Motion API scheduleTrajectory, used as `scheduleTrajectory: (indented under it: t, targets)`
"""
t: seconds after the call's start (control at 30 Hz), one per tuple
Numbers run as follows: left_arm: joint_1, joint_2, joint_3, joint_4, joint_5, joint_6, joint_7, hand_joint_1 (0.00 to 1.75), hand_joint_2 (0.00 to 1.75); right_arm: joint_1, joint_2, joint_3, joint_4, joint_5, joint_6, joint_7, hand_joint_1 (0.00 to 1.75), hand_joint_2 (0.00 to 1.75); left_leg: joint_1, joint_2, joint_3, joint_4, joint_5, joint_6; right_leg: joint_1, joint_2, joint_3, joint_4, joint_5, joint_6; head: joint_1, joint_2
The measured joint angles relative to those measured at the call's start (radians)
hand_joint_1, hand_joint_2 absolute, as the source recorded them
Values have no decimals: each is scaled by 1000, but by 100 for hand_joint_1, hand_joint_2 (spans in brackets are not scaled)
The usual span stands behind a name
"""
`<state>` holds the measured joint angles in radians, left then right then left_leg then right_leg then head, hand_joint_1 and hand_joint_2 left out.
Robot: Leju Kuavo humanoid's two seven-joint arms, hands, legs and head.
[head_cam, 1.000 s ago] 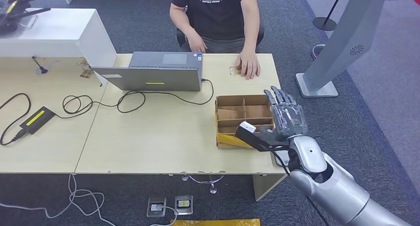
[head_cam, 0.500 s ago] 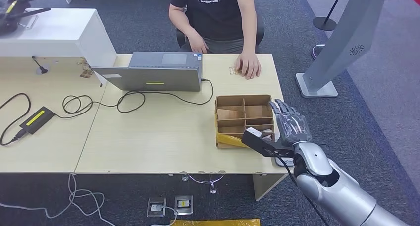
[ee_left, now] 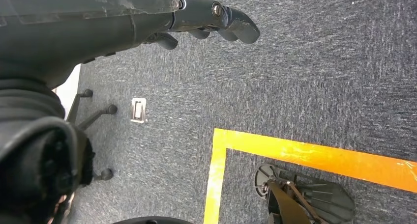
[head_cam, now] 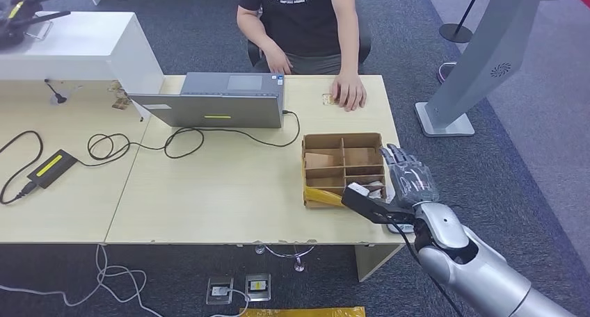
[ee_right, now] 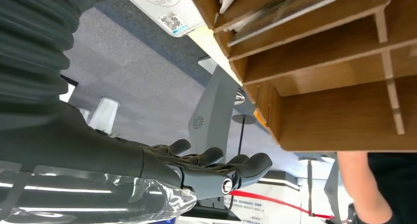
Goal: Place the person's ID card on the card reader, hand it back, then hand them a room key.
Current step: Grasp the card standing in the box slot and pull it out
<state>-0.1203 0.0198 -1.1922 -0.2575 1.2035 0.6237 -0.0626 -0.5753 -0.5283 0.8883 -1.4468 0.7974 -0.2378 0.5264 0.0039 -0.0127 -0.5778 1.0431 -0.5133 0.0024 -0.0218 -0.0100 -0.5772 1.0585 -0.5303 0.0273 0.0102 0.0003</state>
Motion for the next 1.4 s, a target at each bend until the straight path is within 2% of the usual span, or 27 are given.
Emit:
scheduleTrajectory:
  t: [0.23,0.53,0.97,1.4]
  targets:
    - [-1,-1,0,0,-2,-2,-2,0,0,0,19,14,15,-2,-18,-37,0,175,0,0,0,0,0,0,0,0,0,0,0,0,0,0]
    - [-1,-1,0,0,-4,-4,-8,0,0,0,36,15,33,-9,-24,-41,0,175,0,0,0,0,0,0,0,0,0,0,0,0,0,0]
    - [-1,2,0,0,-38,-24,-8,0,0,22,50,18,41,-33,-68,-19,0,175,0,0,0,0,0,0,0,0,0,0,0,0,0,0]
    - [-1,6,-9,0,-47,-27,-7,0,0,37,51,30,41,-44,-71,3,0,175,0,0,0,0,0,0,0,0,0,0,0,0,0,0]
